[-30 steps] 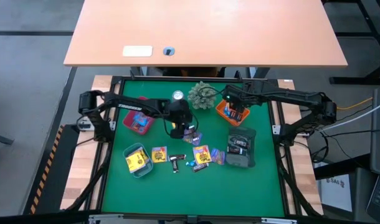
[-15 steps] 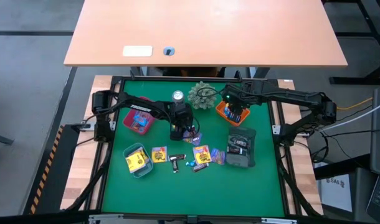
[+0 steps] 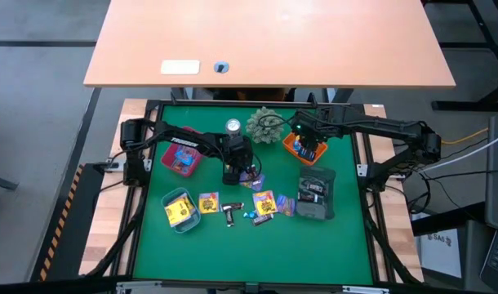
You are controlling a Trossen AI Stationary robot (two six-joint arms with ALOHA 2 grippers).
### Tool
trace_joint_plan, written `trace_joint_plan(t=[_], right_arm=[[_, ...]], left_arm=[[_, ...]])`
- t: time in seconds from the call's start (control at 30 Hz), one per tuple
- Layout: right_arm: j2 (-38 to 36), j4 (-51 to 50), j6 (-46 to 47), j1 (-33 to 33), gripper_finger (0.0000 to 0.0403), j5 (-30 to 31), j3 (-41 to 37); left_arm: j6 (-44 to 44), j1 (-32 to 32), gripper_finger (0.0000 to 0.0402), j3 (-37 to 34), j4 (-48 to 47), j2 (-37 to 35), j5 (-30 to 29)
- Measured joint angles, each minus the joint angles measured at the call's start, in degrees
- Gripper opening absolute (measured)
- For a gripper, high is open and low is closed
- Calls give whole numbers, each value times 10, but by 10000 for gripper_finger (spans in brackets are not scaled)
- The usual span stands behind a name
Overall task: Sort candy
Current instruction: Put the blue candy into the orange bin
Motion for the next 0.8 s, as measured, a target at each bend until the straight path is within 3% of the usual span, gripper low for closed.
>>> trace_joint_plan(t=[0.3, 0.57, 0.8], right_arm=[[0, 0, 0, 0, 157, 0, 0], [0, 0, 0, 0, 157, -1, 0], [0, -2, 0, 0, 157, -38, 0]], left_arm=[[-1, 0, 6, 0, 0, 0, -4], [-22, -3, 2, 0, 0, -2, -5], [-51, -6, 1, -2, -6, -30, -22]])
